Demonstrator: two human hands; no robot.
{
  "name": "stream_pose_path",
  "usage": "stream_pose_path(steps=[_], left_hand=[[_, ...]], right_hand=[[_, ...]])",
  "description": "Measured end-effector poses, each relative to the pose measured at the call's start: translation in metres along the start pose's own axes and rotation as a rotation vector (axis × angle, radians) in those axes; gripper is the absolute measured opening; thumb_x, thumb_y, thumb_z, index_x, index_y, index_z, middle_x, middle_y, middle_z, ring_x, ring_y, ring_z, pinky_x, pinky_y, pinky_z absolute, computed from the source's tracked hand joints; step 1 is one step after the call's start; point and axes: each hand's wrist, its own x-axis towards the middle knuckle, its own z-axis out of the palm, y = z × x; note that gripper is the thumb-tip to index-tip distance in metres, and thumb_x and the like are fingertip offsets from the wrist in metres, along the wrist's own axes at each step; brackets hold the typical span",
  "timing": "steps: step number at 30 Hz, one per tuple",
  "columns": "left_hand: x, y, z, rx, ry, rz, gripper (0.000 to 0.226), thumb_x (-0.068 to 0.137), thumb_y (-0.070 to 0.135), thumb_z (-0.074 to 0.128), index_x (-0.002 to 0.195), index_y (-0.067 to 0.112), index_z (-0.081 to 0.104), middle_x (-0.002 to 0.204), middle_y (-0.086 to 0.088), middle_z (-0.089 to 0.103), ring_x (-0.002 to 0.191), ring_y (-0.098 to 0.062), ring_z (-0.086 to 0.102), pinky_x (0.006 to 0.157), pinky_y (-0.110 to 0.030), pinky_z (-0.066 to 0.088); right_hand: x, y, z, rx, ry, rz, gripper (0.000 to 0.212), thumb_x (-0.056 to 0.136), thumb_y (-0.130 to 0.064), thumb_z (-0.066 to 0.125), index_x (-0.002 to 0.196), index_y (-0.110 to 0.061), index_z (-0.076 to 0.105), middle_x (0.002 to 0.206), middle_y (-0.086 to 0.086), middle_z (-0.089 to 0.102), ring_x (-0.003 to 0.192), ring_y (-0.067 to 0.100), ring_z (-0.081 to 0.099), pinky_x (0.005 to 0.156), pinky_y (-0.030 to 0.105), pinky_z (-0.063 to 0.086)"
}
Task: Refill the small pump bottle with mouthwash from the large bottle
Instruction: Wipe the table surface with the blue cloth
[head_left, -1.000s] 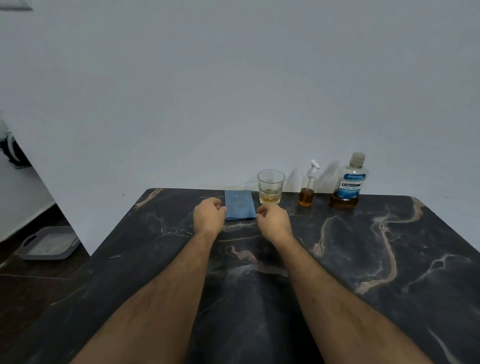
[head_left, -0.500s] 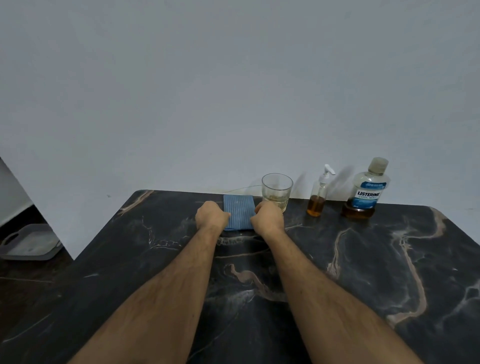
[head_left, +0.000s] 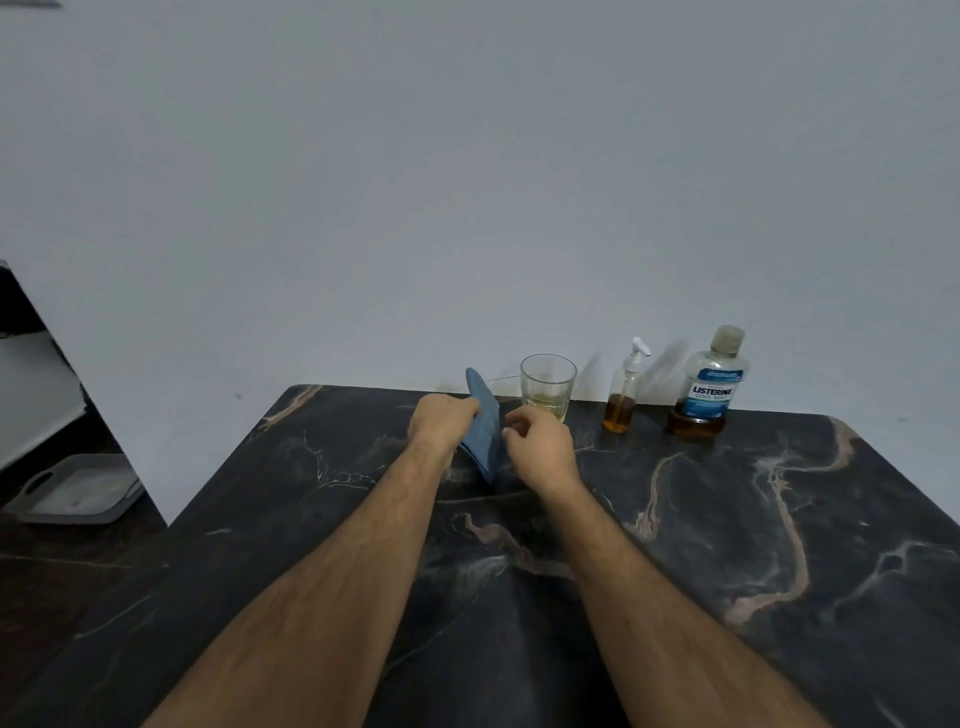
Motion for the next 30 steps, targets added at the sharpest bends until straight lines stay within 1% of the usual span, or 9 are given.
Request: stream_pose_path(steps=[3,7,11,14,17,20,22,25,30], left_hand=[[-0.039,0.011,-0.009,-0.021,-0.074,0.052,0.013,0.082,0.019,0.069,0.083,0.006,0.066,0.092,-0.013,0.069,0.090,-0.025,0.066,0.081,-0.042,0.059],[-0.102,0.012,-0.013,-0.003,-0.181,0.166,0.011,0.084,0.014,0.067,0.073,0.014,0.067,0.082,-0.004,0.067,0.081,-0.020,0.060,0.067,-0.033,0.050],[-0.163,-0.002,-0.011,0.101,-0.219,0.276,0.011,0.079,0.018,0.069,0.069,0.023,0.070,0.076,0.007,0.069,0.076,-0.016,0.062,0.065,-0.034,0.049],[-0.205,-0.018,-0.006,0.067,-0.253,0.324,0.010,0.078,0.015,0.072,0.074,0.024,0.071,0.077,0.007,0.071,0.080,-0.015,0.065,0.075,-0.036,0.051],[-0.247,-0.037,-0.001,-0.005,-0.349,0.317,0.012,0.085,0.014,0.071,0.093,0.023,0.073,0.095,0.003,0.076,0.094,-0.010,0.070,0.090,-0.033,0.056],[-0.281,-0.054,0.004,-0.100,-0.406,0.325,0.020,0.087,0.014,0.071,0.104,0.025,0.073,0.101,0.005,0.076,0.098,-0.006,0.070,0.096,-0.035,0.055],[-0.295,-0.063,0.004,-0.085,-0.411,0.348,0.025,0.087,0.020,0.071,0.111,0.025,0.072,0.106,0.009,0.075,0.096,-0.003,0.070,0.095,-0.035,0.056],[-0.304,-0.078,-0.009,-0.043,-0.288,0.411,0.024,0.085,0.028,0.071,0.109,0.028,0.074,0.101,0.013,0.075,0.088,-0.001,0.071,0.091,-0.037,0.058],[-0.300,-0.101,-0.052,0.066,-0.082,0.407,0.015,0.086,0.026,0.071,0.100,0.028,0.076,0.095,0.016,0.075,0.093,0.002,0.069,0.094,-0.032,0.055]], right_hand=[[-0.025,-0.004,-0.020,0.154,0.017,0.001,0.017,0.098,-0.023,0.057,0.110,-0.018,0.067,0.114,0.000,0.066,0.105,0.014,0.061,0.071,0.020,0.047],[-0.066,-0.005,-0.048,0.451,0.019,0.081,0.020,0.099,-0.042,0.051,0.089,-0.030,0.063,0.104,0.001,0.069,0.099,0.020,0.066,0.084,0.046,0.058],[-0.113,-0.001,-0.074,0.533,-0.040,0.162,0.044,0.088,-0.059,0.059,0.094,-0.016,0.067,0.099,0.007,0.072,0.096,0.023,0.069,0.083,0.053,0.059],[-0.152,0.007,-0.090,0.596,-0.067,0.186,0.036,0.088,-0.045,0.069,0.100,-0.011,0.067,0.101,0.009,0.072,0.097,0.026,0.070,0.077,0.054,0.061],[-0.192,0.017,-0.104,0.531,0.025,0.163,0.018,0.090,-0.023,0.067,0.088,-0.006,0.070,0.088,0.014,0.072,0.088,0.031,0.072,0.071,0.056,0.061],[-0.220,0.027,-0.114,0.461,0.171,0.152,0.023,0.087,-0.016,0.060,0.067,-0.006,0.068,0.068,0.013,0.067,0.073,0.034,0.070,0.059,0.055,0.060],[-0.236,0.031,-0.120,0.383,0.235,0.110,0.026,0.087,-0.019,0.059,0.064,-0.008,0.066,0.059,0.008,0.062,0.060,0.027,0.064,0.056,0.045,0.058],[-0.258,0.030,-0.134,0.232,0.296,0.043,0.024,0.090,-0.020,0.060,0.069,-0.015,0.071,0.056,-0.003,0.061,0.054,0.011,0.054,0.053,0.031,0.045],[-0.279,0.030,-0.152,-0.132,0.365,-0.084,0.021,0.092,-0.026,0.058,0.081,-0.018,0.074,0.070,-0.002,0.069,0.065,0.015,0.063,0.056,0.035,0.054]])
